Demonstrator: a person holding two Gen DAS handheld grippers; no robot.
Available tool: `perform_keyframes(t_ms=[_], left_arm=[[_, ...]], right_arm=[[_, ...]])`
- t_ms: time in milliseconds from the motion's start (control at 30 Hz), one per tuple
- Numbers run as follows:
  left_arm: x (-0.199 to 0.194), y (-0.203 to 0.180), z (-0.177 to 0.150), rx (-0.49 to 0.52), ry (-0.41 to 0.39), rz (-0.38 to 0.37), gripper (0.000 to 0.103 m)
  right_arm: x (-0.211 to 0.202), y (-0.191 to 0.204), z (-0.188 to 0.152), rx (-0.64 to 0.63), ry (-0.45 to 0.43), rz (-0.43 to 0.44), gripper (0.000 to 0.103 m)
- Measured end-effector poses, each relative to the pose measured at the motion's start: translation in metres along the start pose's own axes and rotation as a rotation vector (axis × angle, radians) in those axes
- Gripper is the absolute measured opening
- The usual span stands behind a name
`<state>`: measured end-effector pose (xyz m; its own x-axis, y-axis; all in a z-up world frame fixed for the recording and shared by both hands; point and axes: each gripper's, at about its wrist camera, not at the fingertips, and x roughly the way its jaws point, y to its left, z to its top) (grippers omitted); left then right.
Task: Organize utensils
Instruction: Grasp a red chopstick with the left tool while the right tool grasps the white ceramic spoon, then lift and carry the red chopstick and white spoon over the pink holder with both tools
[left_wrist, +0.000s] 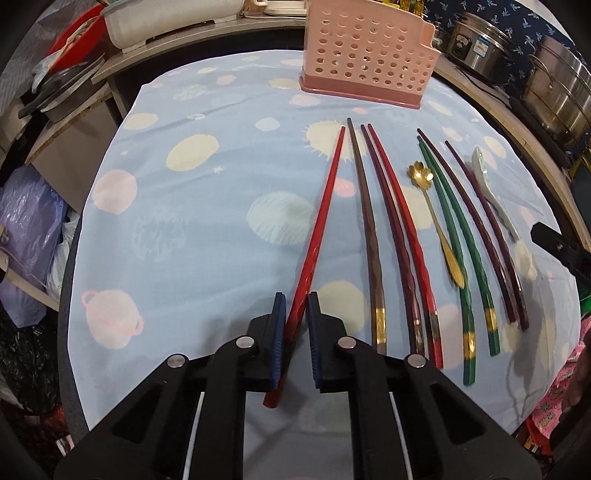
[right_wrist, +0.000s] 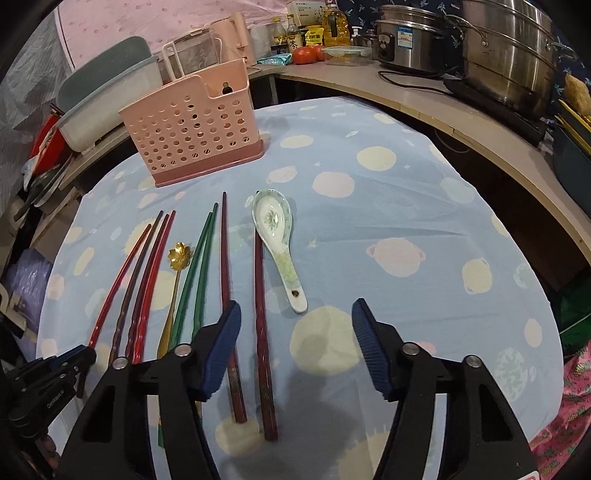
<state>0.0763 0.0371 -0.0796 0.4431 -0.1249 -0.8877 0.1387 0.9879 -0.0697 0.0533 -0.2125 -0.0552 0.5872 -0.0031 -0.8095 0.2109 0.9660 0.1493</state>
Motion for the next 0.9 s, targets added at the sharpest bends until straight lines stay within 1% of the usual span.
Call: perform_keyframes(t_ms=[33,100,133,300,400,667,833,900], left_arm=[[0.002,0.0,0.003,-0.003,0.0,-0.001,0.011],[0.005,-0.001,0.009,-0.009,0.0,-0.008,0.01],[0.007,-0.001,0.011,-0.012,0.0,-0.007,0.009],[0.013,-0.004,0.02,-0.011,-0.002,-0.005,0.009],[0.015,-0.005,0.022,-0.011,-0.005,-0.002,0.009],[0.017,-0.008,0.026,-0.004,-0.016,0.007,0.01],[0.018,-0.009,0.027,-0.002,-0.02,0.01,0.01],[0.018,-0.008,0.026,-0.003,-0.018,0.005,0.01]], right_arm=[[0.006,-0.001,0.004,0.009,0.008,0.014,0.045],[0.019,-0.004,0.013,0.029,0.027,0.044,0.025],[0.024,-0.004,0.016,0.033,0.032,0.045,0.023],[0.047,-0.004,0.025,0.037,0.06,0.048,0.018],[0.055,-0.006,0.025,0.046,0.076,0.064,0.018],[0.062,-0.007,0.028,0.046,0.078,0.084,0.018],[0.062,-0.004,0.027,0.016,0.065,0.068,0.017],[0.06,-0.003,0.026,0.003,0.067,0.062,0.014]])
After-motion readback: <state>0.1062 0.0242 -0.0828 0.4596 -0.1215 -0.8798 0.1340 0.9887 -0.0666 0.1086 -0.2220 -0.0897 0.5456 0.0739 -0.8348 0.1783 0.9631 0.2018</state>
